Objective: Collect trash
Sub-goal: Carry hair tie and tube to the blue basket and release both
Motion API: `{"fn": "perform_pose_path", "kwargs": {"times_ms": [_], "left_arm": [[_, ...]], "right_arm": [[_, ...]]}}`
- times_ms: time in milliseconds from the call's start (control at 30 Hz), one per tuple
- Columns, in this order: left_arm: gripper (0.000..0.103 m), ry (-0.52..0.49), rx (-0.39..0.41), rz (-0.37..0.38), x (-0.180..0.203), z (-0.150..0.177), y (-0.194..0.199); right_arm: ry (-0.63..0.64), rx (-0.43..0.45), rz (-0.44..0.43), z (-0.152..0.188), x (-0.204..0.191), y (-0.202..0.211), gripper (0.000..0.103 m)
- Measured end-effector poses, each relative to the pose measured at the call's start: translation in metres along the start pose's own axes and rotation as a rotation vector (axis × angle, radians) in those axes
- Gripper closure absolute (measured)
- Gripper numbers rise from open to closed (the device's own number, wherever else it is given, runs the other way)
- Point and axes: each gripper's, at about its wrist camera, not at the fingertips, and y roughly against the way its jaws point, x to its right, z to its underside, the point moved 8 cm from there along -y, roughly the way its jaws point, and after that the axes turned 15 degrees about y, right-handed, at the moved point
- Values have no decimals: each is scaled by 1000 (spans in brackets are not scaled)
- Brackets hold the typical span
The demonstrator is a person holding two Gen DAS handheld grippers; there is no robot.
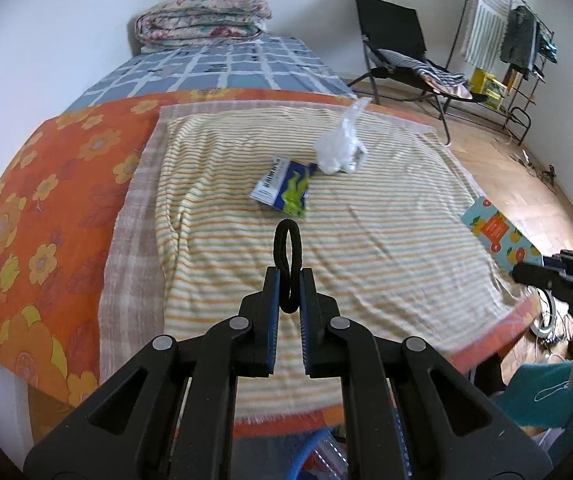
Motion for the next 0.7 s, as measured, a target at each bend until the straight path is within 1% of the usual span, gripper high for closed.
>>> {"fn": "perform_pose_path", "kwargs": {"times_ms": [167,300,533,700], "left_arm": [[96,-28,1,16,12,27,20],[96,-58,-17,29,23,58,31],[96,-100,-63,47,37,114,39],[96,-102,-99,51,38,147,40]], "right_arm": [[47,-1,-38,28,-33,20,84],[67,-16,-56,56,-52,30,84],[105,-69,-70,105,-81,33,84],[109,-103,-84,131,-92,29,84]]}}
